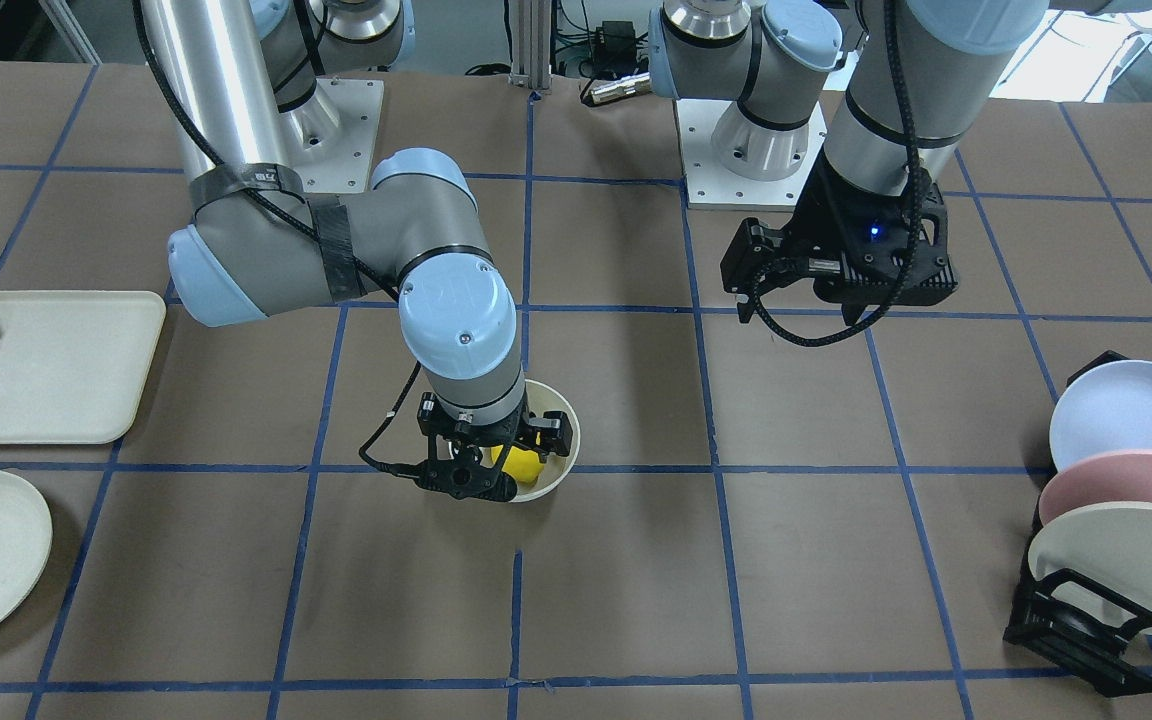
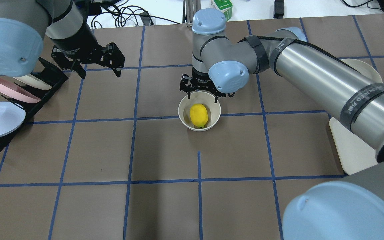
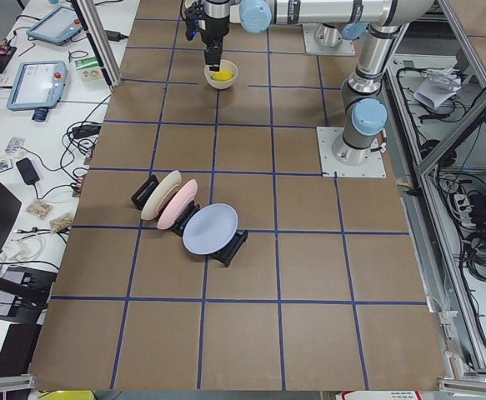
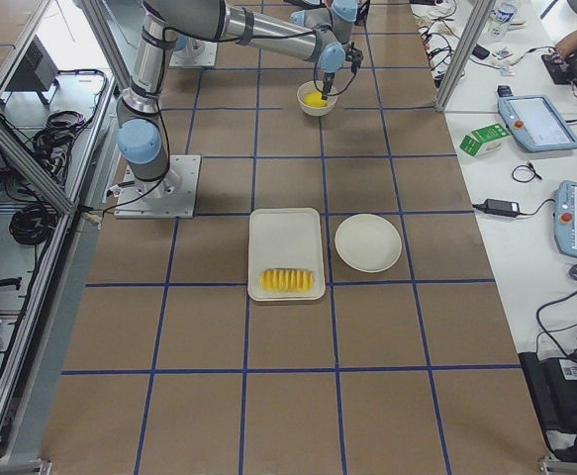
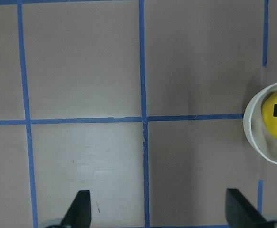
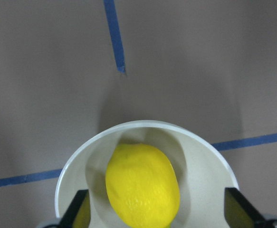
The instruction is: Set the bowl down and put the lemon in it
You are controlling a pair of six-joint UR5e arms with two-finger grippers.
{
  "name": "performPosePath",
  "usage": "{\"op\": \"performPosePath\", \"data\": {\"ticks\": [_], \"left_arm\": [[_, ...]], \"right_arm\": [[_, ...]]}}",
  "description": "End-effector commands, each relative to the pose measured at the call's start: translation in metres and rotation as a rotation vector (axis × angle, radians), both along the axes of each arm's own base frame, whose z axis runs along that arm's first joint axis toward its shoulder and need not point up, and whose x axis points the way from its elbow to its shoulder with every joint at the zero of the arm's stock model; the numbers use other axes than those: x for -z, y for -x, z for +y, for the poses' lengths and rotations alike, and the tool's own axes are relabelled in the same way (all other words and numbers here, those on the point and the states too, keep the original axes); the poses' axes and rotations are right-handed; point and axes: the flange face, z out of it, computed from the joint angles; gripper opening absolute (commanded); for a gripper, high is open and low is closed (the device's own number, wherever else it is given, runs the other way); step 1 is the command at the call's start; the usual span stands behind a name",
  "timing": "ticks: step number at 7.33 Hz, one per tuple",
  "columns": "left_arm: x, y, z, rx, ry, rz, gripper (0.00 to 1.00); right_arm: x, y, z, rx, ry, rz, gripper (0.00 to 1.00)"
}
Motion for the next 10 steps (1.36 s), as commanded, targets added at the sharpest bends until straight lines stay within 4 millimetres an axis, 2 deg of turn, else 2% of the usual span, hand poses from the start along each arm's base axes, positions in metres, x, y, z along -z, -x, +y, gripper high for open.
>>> {"op": "performPosePath", "data": {"ticks": [1, 2, 3, 4, 5, 6, 8, 10], "left_arm": [[0.002, -0.002, 0.001, -0.002, -0.001, 0.000, 1.00], [0.002, -0.002, 0.000, -0.002, -0.002, -0.001, 1.00], [0.001, -0.002, 0.001, -0.002, 0.001, -0.003, 1.00], [0.000, -0.002, 0.001, -0.002, 0.003, -0.001, 1.00], [0.001, -0.002, 0.001, -0.003, 0.003, 0.002, 1.00], [0.000, -0.002, 0.001, -0.002, 0.004, 0.000, 1.00], [0.001, -0.002, 0.001, -0.003, 0.003, 0.000, 1.00], [0.000, -0.002, 0.001, -0.003, 0.004, 0.000, 1.00]], "right_arm": [[-0.039, 0.029, -0.006, 0.032, 0.046, -0.003, 1.00], [-0.057, 0.058, -0.007, 0.014, 0.051, -0.004, 1.00], [-0.090, 0.102, -0.007, -0.030, 0.053, -0.007, 1.00], [-0.125, 0.147, -0.001, 0.014, 0.069, -0.008, 1.00], [-0.147, 0.172, 0.011, 0.035, 0.055, -0.003, 1.00], [-0.160, 0.188, 0.021, 0.020, 0.039, 0.014, 1.00], [-0.193, 0.197, 0.052, -0.004, 0.027, 0.048, 1.00], [-0.185, 0.201, 0.061, -0.015, -0.002, 0.049, 1.00]]}}
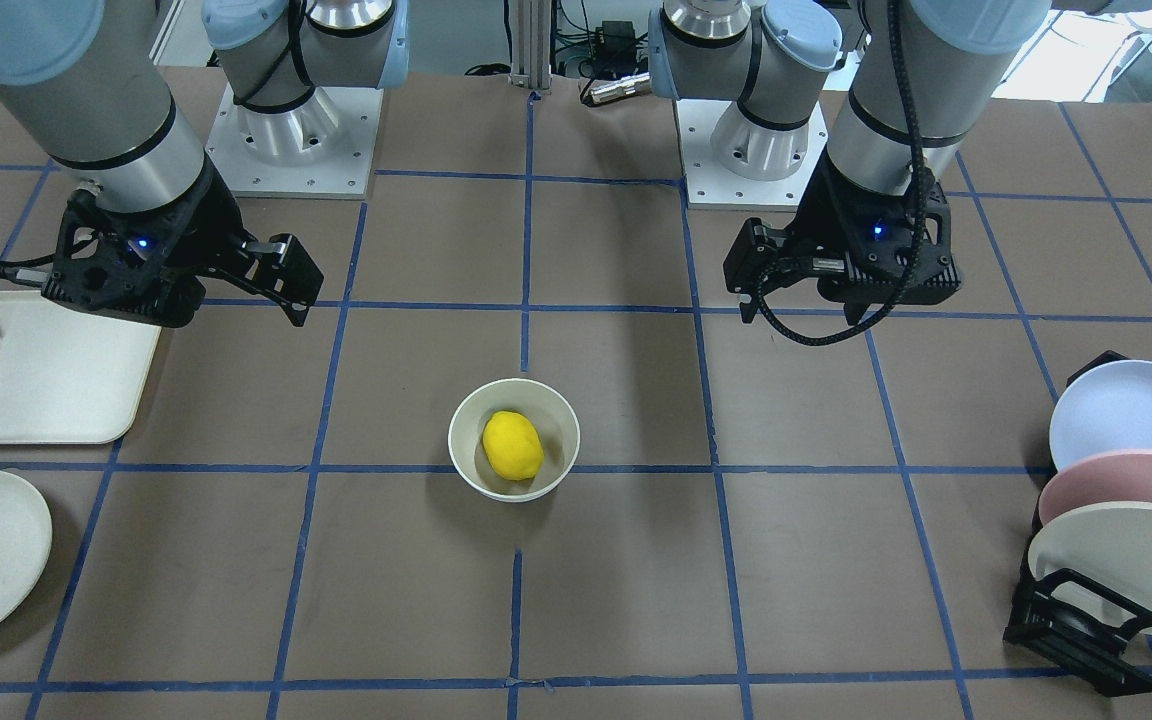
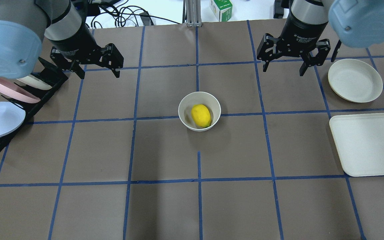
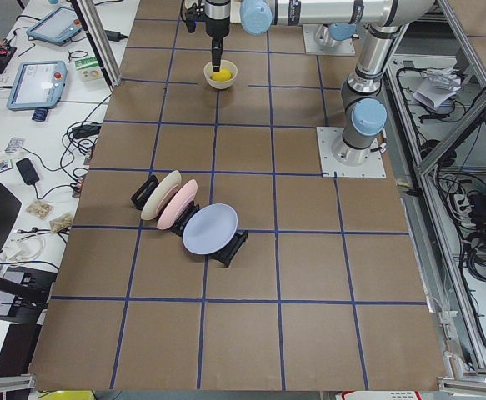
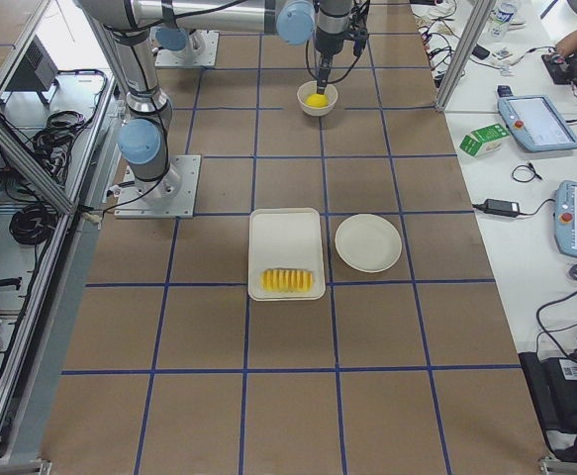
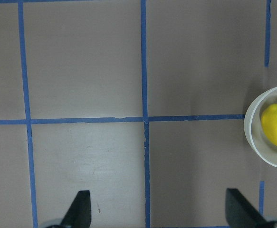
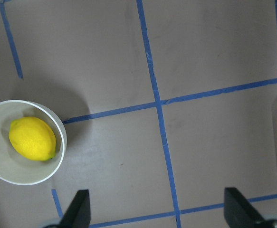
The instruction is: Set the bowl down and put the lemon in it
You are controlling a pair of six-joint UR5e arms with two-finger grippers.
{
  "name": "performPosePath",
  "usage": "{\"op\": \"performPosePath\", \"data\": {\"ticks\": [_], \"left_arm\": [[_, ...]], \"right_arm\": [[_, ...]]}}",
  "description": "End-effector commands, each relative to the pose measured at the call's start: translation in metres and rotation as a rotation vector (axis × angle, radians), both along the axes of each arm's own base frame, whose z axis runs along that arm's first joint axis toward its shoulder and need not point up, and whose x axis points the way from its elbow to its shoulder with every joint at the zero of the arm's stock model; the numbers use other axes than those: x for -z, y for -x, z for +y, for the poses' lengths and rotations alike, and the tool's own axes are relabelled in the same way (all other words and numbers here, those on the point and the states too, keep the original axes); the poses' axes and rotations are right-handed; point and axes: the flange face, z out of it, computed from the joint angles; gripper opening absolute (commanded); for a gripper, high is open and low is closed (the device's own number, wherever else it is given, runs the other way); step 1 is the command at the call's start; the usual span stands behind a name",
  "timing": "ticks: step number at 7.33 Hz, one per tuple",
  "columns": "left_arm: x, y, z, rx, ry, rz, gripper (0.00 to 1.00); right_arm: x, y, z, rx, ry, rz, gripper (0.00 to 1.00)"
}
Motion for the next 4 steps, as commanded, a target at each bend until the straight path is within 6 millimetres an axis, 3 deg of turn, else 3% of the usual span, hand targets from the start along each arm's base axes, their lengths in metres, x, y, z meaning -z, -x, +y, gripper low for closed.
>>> {"op": "performPosePath", "data": {"ticks": [1, 4], "left_arm": [[0.0007, 0.0008, 0.0000, 0.000, -0.001, 0.002, 1.00], [-0.0008, 0.0000, 0.0000, -0.002, 0.002, 0.002, 1.00]], "right_arm": [[-0.0012, 0.0055, 0.0096, -0.032, -0.008, 0.006, 1.00], [-0.0049, 0.0060, 0.0142, -0.046, -0.005, 0.002, 1.00]]}}
